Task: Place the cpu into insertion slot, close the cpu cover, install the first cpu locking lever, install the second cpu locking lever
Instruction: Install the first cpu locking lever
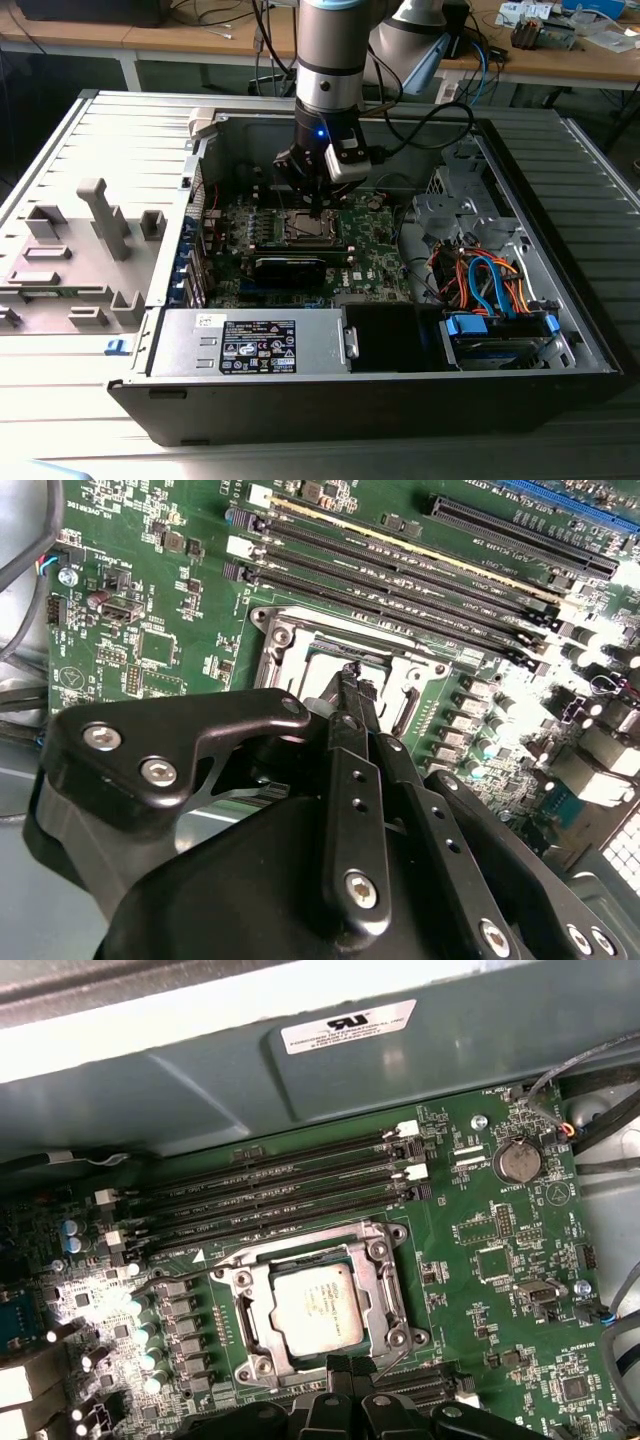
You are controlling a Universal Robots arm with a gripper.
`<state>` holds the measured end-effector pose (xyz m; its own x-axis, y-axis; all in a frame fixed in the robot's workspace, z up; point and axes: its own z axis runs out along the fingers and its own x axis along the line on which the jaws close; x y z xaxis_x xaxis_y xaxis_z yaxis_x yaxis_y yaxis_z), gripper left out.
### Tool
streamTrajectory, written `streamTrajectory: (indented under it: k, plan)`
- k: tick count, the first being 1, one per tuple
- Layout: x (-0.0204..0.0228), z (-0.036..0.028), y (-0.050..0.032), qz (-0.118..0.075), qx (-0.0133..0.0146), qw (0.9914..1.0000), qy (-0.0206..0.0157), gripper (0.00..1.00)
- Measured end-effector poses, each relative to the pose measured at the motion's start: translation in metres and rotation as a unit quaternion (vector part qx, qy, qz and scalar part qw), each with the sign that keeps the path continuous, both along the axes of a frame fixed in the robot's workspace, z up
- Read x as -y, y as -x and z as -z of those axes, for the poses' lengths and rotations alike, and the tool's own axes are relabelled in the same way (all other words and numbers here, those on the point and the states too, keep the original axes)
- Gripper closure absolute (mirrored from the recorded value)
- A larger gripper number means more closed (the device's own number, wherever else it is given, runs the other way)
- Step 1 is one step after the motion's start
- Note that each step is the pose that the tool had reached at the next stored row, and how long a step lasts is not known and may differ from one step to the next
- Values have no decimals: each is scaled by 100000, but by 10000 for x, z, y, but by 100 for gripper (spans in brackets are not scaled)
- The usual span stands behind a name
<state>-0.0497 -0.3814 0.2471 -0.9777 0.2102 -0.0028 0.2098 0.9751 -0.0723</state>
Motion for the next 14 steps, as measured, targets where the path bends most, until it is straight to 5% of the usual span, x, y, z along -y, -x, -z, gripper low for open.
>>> streamTrajectory:
  k: [14]
  plan:
    - [0,0,0,-1078,1,99994,-2,89]
